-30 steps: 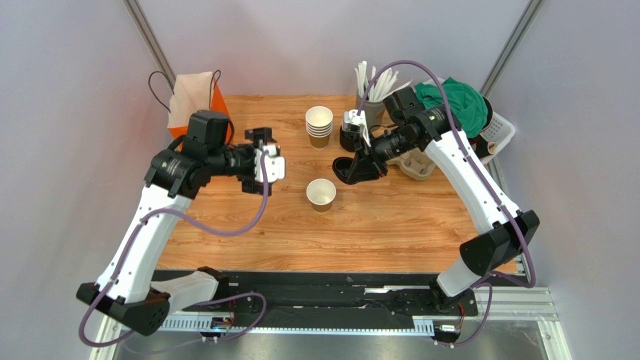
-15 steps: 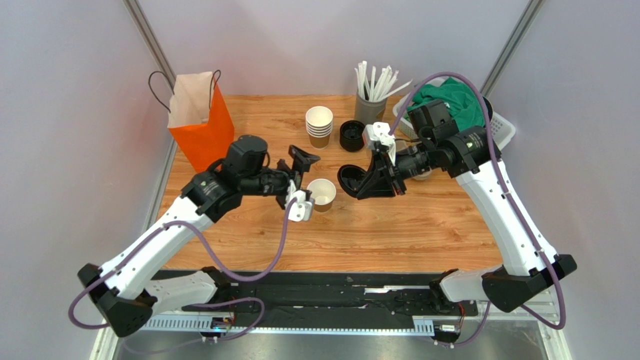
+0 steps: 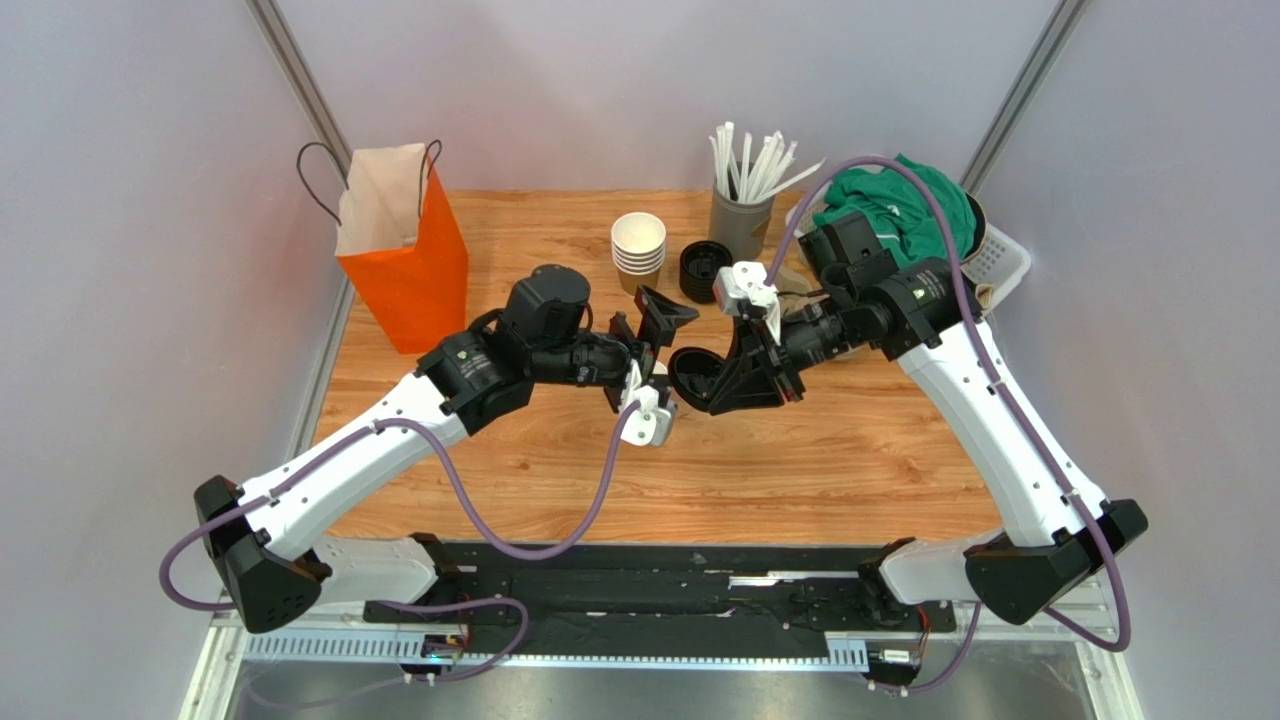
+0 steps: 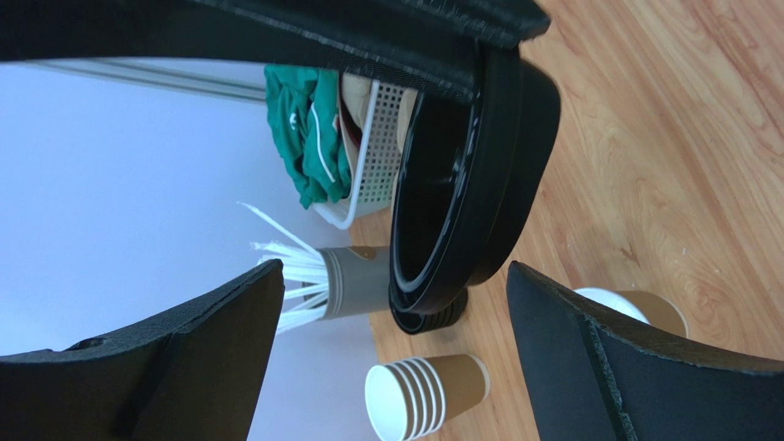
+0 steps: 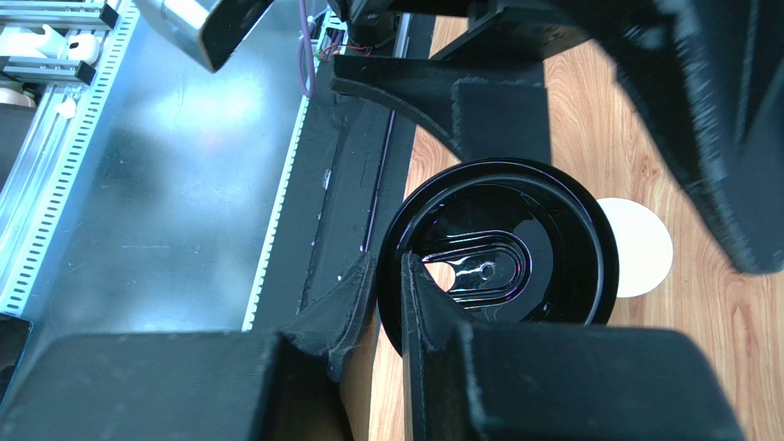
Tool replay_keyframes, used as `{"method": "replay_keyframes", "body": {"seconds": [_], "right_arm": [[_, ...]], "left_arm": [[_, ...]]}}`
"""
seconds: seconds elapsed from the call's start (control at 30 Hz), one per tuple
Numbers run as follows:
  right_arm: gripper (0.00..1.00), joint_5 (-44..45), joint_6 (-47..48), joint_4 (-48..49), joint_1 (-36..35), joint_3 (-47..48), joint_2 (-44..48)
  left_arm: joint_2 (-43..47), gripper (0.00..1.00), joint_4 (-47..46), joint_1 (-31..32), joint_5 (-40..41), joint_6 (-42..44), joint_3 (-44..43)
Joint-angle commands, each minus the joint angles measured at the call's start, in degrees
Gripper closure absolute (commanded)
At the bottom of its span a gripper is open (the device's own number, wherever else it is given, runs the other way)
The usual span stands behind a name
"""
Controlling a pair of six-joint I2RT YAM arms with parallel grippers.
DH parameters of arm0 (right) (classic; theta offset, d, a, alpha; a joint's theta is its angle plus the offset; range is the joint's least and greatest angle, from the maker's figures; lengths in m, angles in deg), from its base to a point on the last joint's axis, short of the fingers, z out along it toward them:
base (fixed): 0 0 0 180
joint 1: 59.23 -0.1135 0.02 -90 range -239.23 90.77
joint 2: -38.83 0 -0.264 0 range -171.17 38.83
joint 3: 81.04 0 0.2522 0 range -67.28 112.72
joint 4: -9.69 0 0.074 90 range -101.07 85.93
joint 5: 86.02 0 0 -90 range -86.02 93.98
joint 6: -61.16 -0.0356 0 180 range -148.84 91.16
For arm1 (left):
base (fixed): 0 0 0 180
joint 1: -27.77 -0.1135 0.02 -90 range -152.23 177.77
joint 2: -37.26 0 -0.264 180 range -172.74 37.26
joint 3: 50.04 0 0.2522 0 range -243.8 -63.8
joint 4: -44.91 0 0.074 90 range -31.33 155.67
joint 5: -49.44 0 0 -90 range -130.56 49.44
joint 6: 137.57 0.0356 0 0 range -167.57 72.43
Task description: Pack the takeout coffee
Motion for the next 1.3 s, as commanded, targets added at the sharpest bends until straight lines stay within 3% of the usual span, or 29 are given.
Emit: {"method": "replay_keyframes", "body": {"seconds": [0.0, 0.1, 0.2, 0.37, 0.4, 0.43, 0.7, 0.87, 1.0, 1.07, 1.27], "right_arm": [[0.85, -2.6, 2.5, -9.3, -0.2, 0.1, -0.2], [0.85, -2.8, 2.7, -9.2, -0.3, 0.1, -0.3], [0.85, -3.0, 2.7, -9.2, -0.2, -0.1, -0.6], [0.84, -3.7, 2.6, -9.2, -0.2, 0.4, -1.0], [0.85, -3.7, 2.5, -9.2, -0.1, 0.5, -1.0], [0.84, -3.7, 2.5, -9.3, -0.2, 0.6, -1.1], [0.84, -1.8, 2.0, -8.2, -0.2, 1.1, -1.0], [0.61, 6.9, -7.0, -0.3, 0.8, 2.8, 2.4], [0.47, 22.9, -11.5, 14.0, 1.1, -1.1, 9.6], [0.39, 26.6, -12.5, 16.7, 1.2, -2.9, 12.6], [0.38, 37.7, -16.7, 22.7, 1.4, -4.3, 15.0]], "left_arm": [[-0.4, 0.01, -1.7, 1.8, -2.1, 0.2, -1.4], [-0.8, 0.03, -0.6, 2.3, -2.0, 0.2, -1.5], [-1.0, 0.21, -0.6, 3.2, -1.0, 0.2, -1.1], [-1.1, 0.4, -0.6, 4.2, 0.3, 0.7, -0.3], [-1.1, 0.61, -0.6, 4.4, 0.5, 0.8, -0.1], [-1.1, 0.67, -0.7, 4.5, 0.7, 0.7, 0.0], [-1.0, 0.68, -2.7, 5.4, 2.0, 0.5, 1.6], [-1.7, 0.72, -1.5, 5.4, 4.3, -4.2, -0.1], [-2.8, 0.76, 11.7, 5.4, 6.9, -8.3, -6.4], [-2.8, 0.76, 16.0, 5.0, 7.9, -10.5, -9.6], [-6.8, 0.7, 32.1, 1.6, 10.4, -18.6, -20.2]]}}
